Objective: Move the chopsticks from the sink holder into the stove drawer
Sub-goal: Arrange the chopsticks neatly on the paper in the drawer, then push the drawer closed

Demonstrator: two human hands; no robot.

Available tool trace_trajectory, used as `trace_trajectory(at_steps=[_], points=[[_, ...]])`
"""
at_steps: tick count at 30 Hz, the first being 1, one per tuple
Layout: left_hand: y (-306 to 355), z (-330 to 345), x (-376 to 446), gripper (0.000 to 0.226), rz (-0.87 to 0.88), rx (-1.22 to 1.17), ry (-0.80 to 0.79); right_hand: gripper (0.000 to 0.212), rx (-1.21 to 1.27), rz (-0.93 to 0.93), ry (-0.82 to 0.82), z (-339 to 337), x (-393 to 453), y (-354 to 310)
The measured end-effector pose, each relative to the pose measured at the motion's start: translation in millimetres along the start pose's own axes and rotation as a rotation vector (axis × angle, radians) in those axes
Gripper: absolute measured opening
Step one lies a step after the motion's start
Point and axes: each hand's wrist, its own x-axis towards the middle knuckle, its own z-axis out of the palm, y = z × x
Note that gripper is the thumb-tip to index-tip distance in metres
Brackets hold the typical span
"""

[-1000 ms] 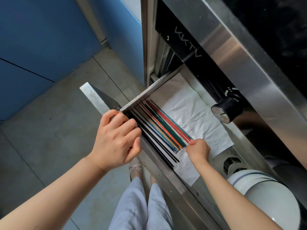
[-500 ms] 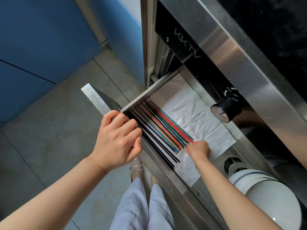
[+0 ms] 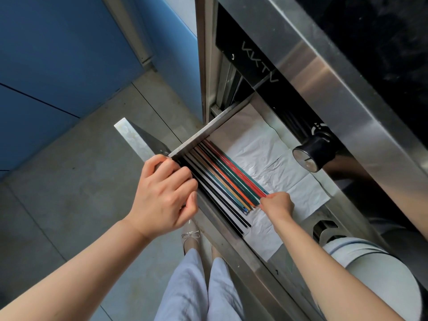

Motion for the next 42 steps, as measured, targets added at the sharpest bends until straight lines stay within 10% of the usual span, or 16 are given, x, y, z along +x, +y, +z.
trace_trajectory(at_steps=[22,33,42], points=[[21,-45,25,0.035,-0.115,-0.004,-0.448,0.022,0.041,-0.099,-0.202,-56,-96,-18],[23,-92,21,0.049,-0.11,-0.231,-0.866,0.024,0.589,-0.057,-0.106,-85,-206,-31],[34,-113,24,0.02,-0.507,-0.52,-0.779,0.02,1.116,0.221,-0.087,-78,-276,23]])
